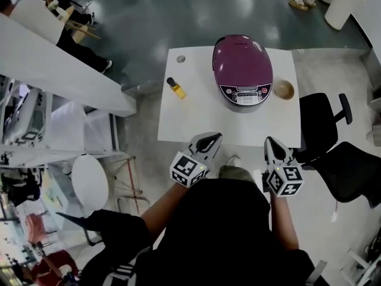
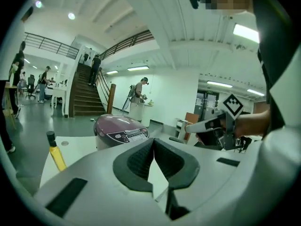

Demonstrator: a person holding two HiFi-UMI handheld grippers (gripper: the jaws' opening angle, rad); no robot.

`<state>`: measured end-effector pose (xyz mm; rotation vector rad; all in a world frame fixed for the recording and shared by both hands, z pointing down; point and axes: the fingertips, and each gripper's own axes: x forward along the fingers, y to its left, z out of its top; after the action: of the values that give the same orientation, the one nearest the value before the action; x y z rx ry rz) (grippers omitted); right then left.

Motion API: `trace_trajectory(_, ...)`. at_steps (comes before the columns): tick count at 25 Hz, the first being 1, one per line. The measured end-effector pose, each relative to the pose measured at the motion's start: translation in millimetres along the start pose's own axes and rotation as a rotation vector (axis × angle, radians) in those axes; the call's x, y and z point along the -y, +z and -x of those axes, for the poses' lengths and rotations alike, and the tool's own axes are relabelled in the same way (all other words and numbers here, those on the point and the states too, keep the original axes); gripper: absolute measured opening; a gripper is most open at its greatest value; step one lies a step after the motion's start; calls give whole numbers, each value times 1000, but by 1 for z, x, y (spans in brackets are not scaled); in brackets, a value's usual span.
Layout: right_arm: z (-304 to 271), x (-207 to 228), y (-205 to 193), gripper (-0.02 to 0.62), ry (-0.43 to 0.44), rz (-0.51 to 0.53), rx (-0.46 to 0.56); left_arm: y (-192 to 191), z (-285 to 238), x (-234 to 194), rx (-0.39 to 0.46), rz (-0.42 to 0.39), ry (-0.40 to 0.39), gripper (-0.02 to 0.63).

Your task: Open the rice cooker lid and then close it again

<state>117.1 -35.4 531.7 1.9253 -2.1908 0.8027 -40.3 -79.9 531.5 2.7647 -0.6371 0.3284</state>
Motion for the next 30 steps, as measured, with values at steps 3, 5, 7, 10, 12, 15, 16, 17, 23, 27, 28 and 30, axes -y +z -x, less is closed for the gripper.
trace_trajectory(3, 11, -27, -6, 0, 14, 37, 37, -12, 26, 21, 25, 11, 5, 5)
trace_trajectory(5, 22, -48, -9, 0, 27, 63, 68, -16, 47, 30, 47, 20, 18, 5)
trace_trajectory(7, 34, -70, -17, 0, 33, 89, 86, -17, 72, 37, 76, 17, 41, 5)
trace_trajectory(10, 55, -101, -35, 0, 39, 111, 85, -22, 114, 44, 109, 17, 90, 5)
trace_trajectory(12, 70, -120, -50, 0, 33, 123, 69, -26, 142, 50, 129, 34, 113, 5)
trace_trajectory(15, 92, -144, -72, 0, 4, 146, 52, -37, 182, 64, 162, 71, 116, 5)
trace_trajectory(16, 100, -152, -78, 0, -3, 145, 54, -40, 193, 69, 171, 82, 111, 5)
trace_trajectory(17, 108, -160, -83, 0, -7, 137, 61, -44, 202, 74, 179, 89, 104, 5)
trace_trajectory(23, 160, -171, -96, 0, -44, 135, 87, -60, 224, 101, 187, 111, 82, 5)
trace_trajectory(27, 174, -155, -93, 0, -65, 116, 97, -53, 231, 103, 197, 78, 123, 5)
trace_trajectory(28, 174, -151, -93, 0, -59, 101, 102, -53, 232, 102, 200, 67, 143, 5)
trace_trajectory(30, 172, -144, -90, 0, -52, 97, 114, -52, 233, 100, 203, 53, 181, 5)
